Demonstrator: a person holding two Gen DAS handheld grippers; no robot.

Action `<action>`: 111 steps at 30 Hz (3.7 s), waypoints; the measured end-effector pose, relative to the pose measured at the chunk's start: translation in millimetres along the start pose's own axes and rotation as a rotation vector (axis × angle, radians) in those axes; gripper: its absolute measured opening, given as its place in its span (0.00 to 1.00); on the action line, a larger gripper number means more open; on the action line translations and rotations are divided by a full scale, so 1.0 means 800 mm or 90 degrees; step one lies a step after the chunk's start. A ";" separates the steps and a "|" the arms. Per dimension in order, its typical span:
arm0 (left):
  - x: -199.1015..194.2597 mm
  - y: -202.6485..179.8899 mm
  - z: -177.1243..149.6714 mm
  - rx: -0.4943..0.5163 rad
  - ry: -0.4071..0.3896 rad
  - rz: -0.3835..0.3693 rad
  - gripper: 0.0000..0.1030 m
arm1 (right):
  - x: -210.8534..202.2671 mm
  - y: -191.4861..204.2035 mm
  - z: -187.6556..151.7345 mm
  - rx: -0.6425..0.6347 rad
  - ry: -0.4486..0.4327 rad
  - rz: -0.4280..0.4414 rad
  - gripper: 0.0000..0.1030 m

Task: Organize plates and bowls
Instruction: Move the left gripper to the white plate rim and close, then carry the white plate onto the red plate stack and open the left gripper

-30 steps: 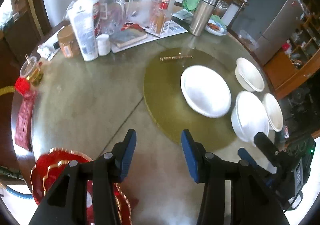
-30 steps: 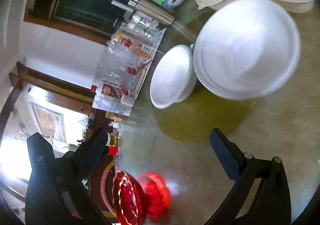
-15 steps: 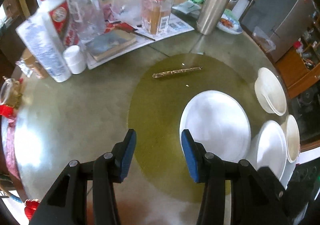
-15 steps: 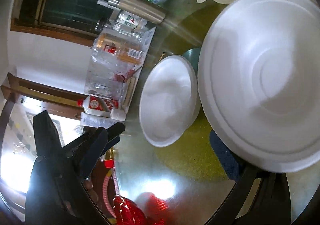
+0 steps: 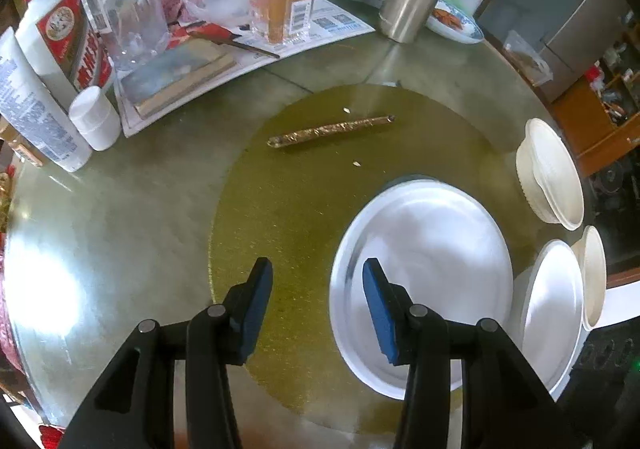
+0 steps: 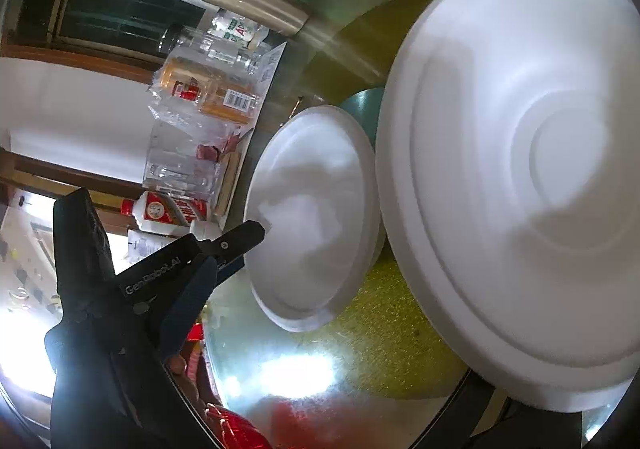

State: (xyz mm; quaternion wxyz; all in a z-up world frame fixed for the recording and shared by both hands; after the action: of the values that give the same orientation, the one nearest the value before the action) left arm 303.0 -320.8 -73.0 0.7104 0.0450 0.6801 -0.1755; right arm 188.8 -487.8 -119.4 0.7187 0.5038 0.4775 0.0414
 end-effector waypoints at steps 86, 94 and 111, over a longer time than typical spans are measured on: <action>-0.110 0.229 -0.403 -0.055 -0.261 0.075 0.14 | 0.058 0.129 -0.397 -0.326 0.108 -0.124 0.18; -0.105 0.231 -0.403 -0.055 -0.258 0.076 0.14 | 0.068 0.130 -0.395 -0.333 0.104 -0.144 0.18; -0.101 0.241 -0.402 -0.056 -0.245 0.075 0.18 | 0.075 0.133 -0.398 -0.357 0.090 -0.167 0.18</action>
State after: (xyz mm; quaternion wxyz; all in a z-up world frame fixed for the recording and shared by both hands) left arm 56.4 -28.3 -50.0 0.8376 0.0195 0.5349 -0.1092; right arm 34.1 -185.2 -88.1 0.7937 0.2161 0.5573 0.1130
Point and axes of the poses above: each gripper's, at about its wrist camera, not at the fingertips, and x roughly the way its jaws point, y to its left, z to its top, the point moved 2 cm from there along x, roughly the way its jaws point, and after that the axes turned 14 degrees about y, right-handed, at the moved point
